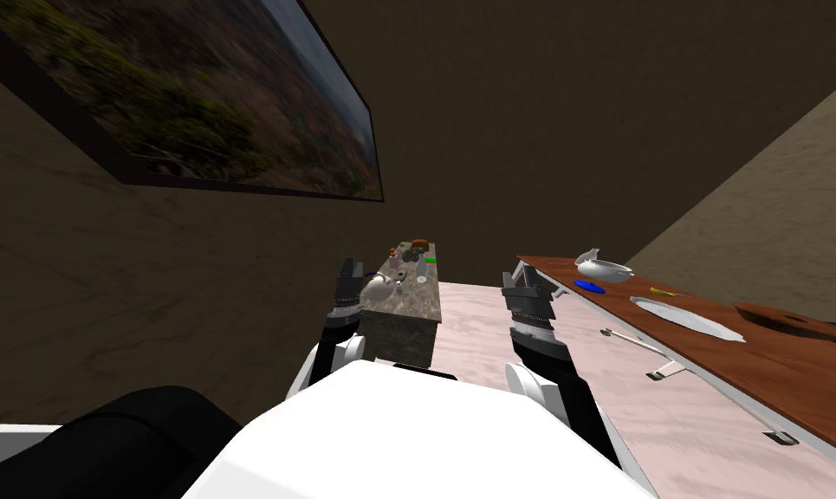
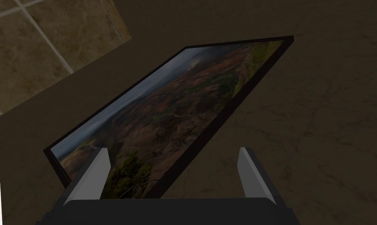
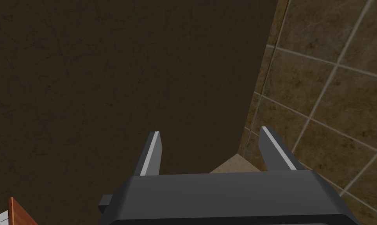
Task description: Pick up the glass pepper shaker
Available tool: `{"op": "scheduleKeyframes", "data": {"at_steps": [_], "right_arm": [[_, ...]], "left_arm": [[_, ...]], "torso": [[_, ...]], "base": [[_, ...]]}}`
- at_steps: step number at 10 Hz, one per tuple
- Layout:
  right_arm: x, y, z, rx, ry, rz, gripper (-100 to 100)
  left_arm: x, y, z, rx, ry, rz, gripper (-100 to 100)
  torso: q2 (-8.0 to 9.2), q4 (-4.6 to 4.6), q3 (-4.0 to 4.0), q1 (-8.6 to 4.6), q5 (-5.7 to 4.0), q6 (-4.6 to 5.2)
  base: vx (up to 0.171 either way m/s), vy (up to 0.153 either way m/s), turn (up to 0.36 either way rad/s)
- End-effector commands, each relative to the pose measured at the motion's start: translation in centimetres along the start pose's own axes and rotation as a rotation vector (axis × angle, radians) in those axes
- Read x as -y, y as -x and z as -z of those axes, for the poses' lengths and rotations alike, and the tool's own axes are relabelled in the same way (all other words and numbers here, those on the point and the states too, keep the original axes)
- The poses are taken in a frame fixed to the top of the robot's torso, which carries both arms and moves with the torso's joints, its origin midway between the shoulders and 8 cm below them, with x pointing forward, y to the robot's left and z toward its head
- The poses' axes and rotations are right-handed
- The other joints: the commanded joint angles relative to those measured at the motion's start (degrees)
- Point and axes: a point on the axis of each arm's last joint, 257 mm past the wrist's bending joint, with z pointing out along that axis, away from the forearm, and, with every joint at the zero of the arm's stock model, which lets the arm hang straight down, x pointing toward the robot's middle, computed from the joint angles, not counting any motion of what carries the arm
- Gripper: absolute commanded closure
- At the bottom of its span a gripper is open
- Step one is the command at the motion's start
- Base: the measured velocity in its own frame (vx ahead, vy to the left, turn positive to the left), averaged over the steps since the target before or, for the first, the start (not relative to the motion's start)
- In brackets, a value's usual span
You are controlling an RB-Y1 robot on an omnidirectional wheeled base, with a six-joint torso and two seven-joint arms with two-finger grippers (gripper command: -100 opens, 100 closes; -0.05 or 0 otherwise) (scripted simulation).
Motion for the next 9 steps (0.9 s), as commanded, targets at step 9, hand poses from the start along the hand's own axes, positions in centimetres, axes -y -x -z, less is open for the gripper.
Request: {"op": "scheduleKeyframes", "data": {"at_steps": [9], "right_arm": [[0.0,0.0,0.0,0.0,0.0,0.0,0]], "left_arm": [[-10.6,1.6,7.1,-0.214,0.373,0.002,-100]], "torso": [[0.04,0.01,0.02,-0.68,-0.15,0.0]], "base": [[0.007,-0.125,-0.017]]}}
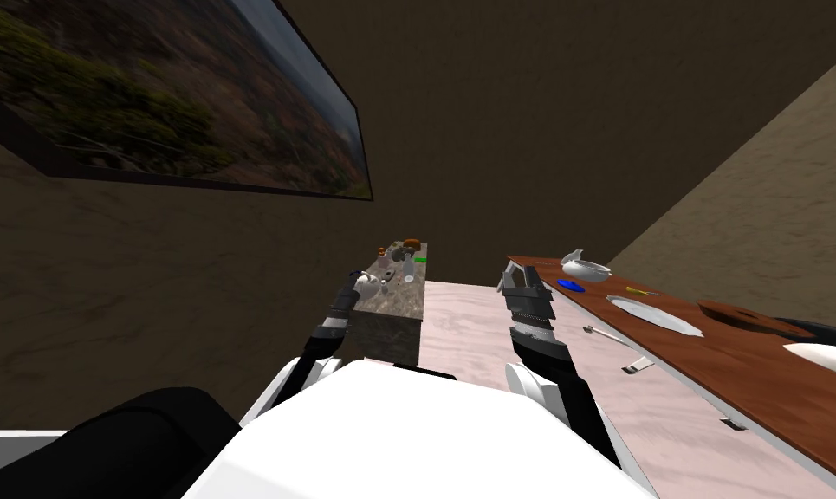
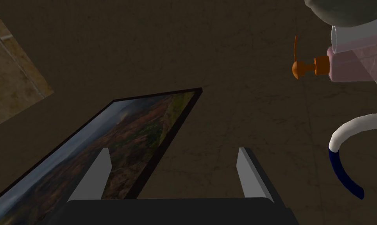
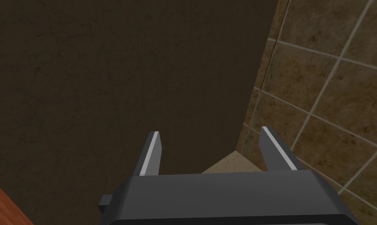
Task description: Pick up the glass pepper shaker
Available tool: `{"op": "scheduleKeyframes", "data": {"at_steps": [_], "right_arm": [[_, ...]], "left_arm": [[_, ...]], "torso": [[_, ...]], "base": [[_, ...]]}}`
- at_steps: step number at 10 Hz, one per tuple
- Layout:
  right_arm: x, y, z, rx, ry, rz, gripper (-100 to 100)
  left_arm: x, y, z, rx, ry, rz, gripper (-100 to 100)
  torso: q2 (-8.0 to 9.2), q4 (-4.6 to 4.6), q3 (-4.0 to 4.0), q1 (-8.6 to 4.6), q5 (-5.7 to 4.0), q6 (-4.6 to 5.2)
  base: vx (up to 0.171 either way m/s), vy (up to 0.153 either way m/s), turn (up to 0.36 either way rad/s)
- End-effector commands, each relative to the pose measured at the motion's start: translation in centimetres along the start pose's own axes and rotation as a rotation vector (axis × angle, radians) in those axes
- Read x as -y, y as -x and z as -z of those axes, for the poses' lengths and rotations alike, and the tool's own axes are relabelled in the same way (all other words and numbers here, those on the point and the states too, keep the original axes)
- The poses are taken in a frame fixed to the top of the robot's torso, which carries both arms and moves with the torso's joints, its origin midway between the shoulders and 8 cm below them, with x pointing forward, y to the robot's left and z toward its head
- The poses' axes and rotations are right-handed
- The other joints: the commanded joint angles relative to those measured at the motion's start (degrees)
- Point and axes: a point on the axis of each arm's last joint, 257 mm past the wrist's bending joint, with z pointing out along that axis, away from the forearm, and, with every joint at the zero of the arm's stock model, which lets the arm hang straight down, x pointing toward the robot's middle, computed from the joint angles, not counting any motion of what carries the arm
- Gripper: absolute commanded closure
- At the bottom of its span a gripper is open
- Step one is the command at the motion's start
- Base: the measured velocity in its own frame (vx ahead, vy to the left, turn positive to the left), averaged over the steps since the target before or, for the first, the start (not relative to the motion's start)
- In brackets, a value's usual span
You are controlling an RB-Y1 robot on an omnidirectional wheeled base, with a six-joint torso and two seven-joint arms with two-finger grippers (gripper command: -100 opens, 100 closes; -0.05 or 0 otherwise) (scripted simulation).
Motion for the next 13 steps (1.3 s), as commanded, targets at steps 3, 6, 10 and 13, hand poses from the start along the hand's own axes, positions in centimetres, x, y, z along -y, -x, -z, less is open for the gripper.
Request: {"op": "scheduleKeyframes", "data": {"at_steps": [3,6,10,13], "right_arm": [[0.0,0.0,0.0,0.0,0.0,0.0,0],[0.0,0.0,0.0,0.0,0.0,0.0,0],[0.0,0.0,0.0,0.0,0.0,0.0,0],[0.0,0.0,0.0,0.0,0.0,0.0,0]], "left_arm": [[-7.1,1.9,3.9,-0.055,0.233,0.004,-100],[-10.8,3.2,7.4,-0.077,0.382,0.0,-100],[-15.4,5.7,13.2,-0.095,0.595,-0.011,-100],[-17.8,7.7,17.5,-0.099,0.739,-0.023,-100]], "torso": [[0.04,0.01,0.02,-0.05,-0.01,0.0],[-0.03,0.0,-0.01,0.18,0.02,0.0],[-0.04,0.0,-0.02,0.24,0.04,-0.01],[-0.01,0.0,0.0,0.46,0.1,0.0]], "base": [[-0.008,-0.209,-0.086],[0.01,-0.156,-0.07],[0.028,-0.147,-0.114],[0.026,-0.092,-0.09]]}}
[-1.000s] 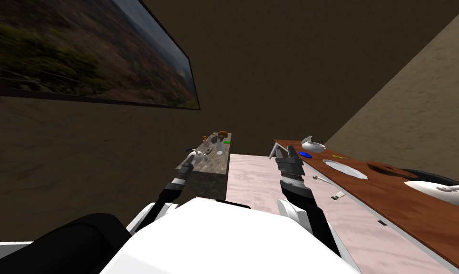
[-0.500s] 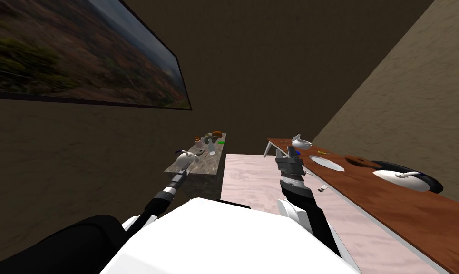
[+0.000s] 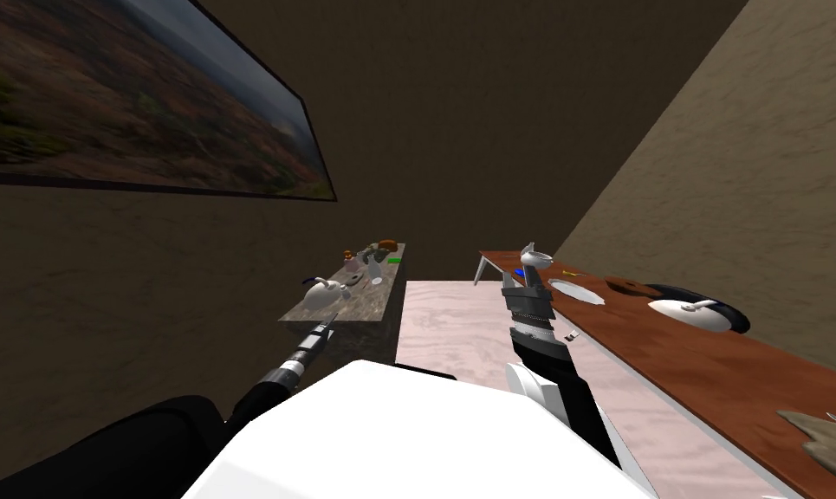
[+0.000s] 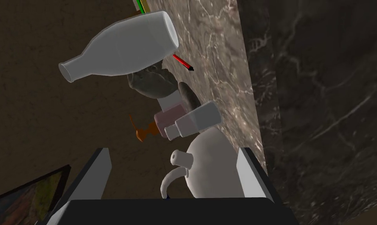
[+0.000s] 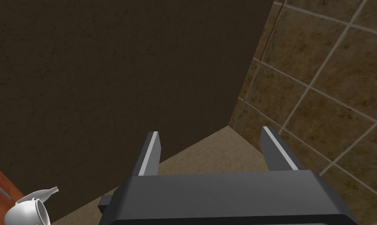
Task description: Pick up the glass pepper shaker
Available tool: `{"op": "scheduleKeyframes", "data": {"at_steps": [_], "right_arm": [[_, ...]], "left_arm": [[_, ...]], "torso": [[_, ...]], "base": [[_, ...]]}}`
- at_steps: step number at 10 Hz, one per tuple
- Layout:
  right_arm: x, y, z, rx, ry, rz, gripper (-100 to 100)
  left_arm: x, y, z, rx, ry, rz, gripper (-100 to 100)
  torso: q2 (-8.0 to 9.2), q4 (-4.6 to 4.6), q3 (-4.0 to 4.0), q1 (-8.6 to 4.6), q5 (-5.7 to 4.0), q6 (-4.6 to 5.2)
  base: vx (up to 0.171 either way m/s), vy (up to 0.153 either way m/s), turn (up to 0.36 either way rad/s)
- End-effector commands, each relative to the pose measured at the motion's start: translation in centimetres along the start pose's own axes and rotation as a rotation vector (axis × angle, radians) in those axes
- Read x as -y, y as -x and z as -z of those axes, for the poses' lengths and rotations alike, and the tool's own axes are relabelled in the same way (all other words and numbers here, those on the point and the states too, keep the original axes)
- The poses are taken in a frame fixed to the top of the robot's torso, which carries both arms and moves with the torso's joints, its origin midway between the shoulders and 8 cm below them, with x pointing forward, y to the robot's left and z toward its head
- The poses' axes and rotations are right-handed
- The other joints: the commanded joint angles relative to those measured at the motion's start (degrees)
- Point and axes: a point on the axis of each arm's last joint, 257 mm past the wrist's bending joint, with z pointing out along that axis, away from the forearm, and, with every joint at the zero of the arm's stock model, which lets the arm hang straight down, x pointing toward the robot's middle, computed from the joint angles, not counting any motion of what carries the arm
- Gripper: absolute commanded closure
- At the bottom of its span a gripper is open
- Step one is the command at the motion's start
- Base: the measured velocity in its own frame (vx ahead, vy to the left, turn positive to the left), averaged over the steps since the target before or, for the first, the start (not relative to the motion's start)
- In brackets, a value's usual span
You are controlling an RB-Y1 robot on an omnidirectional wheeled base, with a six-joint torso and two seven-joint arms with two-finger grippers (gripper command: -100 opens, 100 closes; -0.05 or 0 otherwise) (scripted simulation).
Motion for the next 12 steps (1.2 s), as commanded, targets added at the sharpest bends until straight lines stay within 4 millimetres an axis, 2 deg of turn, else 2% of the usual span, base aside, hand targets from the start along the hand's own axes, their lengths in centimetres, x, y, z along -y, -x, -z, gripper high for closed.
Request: {"op": "scheduleKeyframes", "data": {"at_steps": [1,2,3,6,7,11,12], "right_arm": [[0.0,0.0,0.0,0.0,0.0,0.0,0],[0.0,0.0,0.0,0.0,0.0,0.0,0],[0.0,0.0,0.0,0.0,0.0,0.0,0],[0.0,0.0,0.0,0.0,0.0,0.0,0],[0.0,0.0,0.0,0.0,0.0,0.0,0],[0.0,0.0,0.0,0.0,0.0,0.0,0],[0.0,0.0,0.0,0.0,0.0,0.0,0]], "left_arm": [[-1.4,0.8,1.2,0.0,0.056,-0.001,-100],[-3.3,1.6,2.0,0.001,0.116,-0.004,-100],[-3.7,1.7,2.5,0.001,0.131,-0.005,-100],[-9.4,4.5,6.8,0.013,0.332,-0.019,-100],[-10.0,4.6,7.6,0.014,0.352,-0.02,-100],[-15.8,8.6,15.0,0.042,0.608,-0.054,-100],[-16.2,8.7,15.9,0.042,0.628,-0.056,-100]], "torso": [[0.0,0.0,0.0,0.0,0.0,0.0],[-0.14,-0.03,-0.08,0.02,-0.01,-0.04],[-0.26,-0.06,-0.15,0.08,0.0,-0.02],[-0.17,-0.05,-0.11,0.22,0.03,-0.03],[-0.3,-0.07,-0.18,0.21,0.03,-0.02],[-0.51,-0.12,-0.3,0.33,0.06,-0.03],[-0.57,-0.14,-0.34,0.36,0.07,0.0]], "base": [[0.098,-0.12,-0.14],[0.124,-0.1,-0.12],[0.092,-0.063,-0.052],[0.105,-0.064,-0.18],[0.129,-0.065,-0.058],[0.173,-0.042,-0.193],[0.123,-0.007,-0.074]]}}
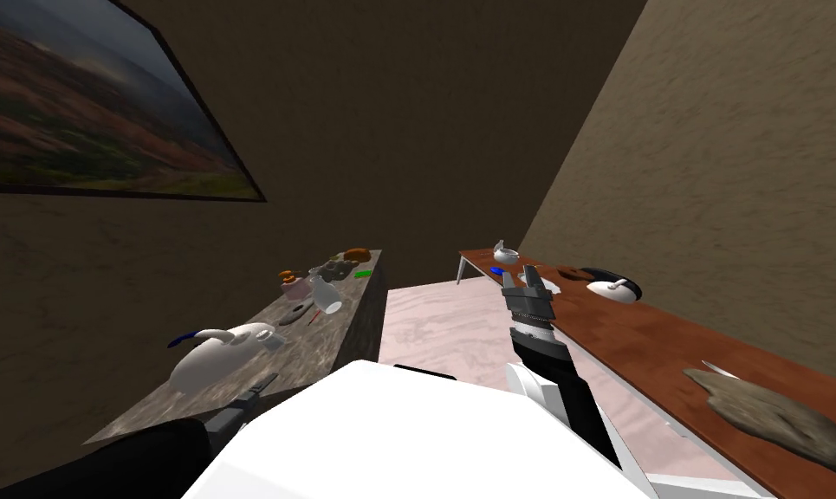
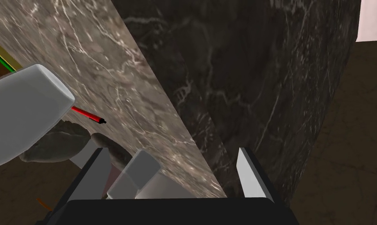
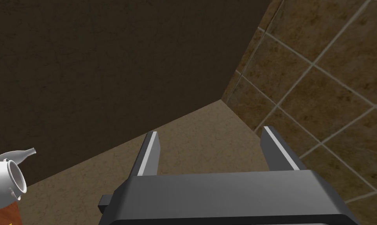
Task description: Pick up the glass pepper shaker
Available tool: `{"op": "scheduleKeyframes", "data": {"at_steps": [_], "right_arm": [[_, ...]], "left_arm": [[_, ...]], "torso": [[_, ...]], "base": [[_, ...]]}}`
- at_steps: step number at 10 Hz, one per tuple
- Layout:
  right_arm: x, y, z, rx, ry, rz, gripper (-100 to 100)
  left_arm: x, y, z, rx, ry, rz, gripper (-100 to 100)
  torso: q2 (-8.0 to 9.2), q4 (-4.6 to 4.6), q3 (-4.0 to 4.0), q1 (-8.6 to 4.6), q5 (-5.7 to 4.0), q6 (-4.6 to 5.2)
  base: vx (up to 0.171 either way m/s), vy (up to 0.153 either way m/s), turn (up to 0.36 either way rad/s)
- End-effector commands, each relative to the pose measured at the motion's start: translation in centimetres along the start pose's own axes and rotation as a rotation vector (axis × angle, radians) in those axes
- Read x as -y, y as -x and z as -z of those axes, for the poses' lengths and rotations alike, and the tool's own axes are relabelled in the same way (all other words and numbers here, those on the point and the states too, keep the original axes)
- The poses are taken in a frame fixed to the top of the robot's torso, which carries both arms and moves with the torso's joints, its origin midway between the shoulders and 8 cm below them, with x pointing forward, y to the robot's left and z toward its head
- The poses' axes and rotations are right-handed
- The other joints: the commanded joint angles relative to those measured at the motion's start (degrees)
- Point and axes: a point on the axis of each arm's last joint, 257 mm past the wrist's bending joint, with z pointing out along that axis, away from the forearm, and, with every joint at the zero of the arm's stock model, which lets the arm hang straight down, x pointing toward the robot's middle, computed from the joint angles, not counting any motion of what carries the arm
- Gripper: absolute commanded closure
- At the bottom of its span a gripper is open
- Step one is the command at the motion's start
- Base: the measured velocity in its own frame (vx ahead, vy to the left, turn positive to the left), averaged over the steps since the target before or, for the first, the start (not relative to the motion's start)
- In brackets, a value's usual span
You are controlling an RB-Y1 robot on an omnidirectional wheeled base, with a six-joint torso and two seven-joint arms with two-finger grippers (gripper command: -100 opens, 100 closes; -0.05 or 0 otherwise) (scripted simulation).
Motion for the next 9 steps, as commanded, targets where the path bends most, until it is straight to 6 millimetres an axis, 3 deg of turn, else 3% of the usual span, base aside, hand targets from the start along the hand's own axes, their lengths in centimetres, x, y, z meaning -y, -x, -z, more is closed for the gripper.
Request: {"op": "scheduleKeyframes", "data": {"at_steps": [1,2,3,5,8,9], "right_arm": [[0.0,0.0,0.0,0.0,0.0,0.0,0],[0.0,0.0,0.0,0.0,0.0,0.0,0],[0.0,0.0,0.0,0.0,0.0,0.0,0],[0.0,0.0,0.0,0.0,0.0,0.0,0],[0.0,0.0,0.0,0.0,0.0,0.0,0],[0.0,0.0,0.0,0.0,0.0,0.0,0]], "left_arm": [[-1.2,0.1,0.9,0.002,0.022,-0.004,-100],[-3.4,1.1,2.0,0.011,0.086,-0.014,-100],[-3.4,1.1,2.0,0.011,0.087,-0.014,-100],[-6.8,2.9,4.0,0.027,0.194,-0.037,-100],[-9.2,3.9,5.9,0.034,0.267,-0.053,-100],[-10.8,4.8,7.2,0.04,0.32,-0.069,-100]], "torso": [[0.0,0.0,0.0,0.0,0.0,0.0],[0.32,0.07,0.19,0.0,-0.01,-0.01],[0.35,0.09,0.21,0.04,0.01,0.03],[0.24,0.07,0.15,0.06,0.01,0.03],[0.08,0.03,0.05,0.08,0.01,0.03],[0.2,0.05,0.12,0.09,0.02,0.01]], "base": [[0.029,0.002,0.034],[0.052,0.004,-0.137],[0.062,0.009,-0.088],[0.132,0.008,-0.184],[0.11,0.018,-0.102],[0.087,0.027,-0.182]]}}
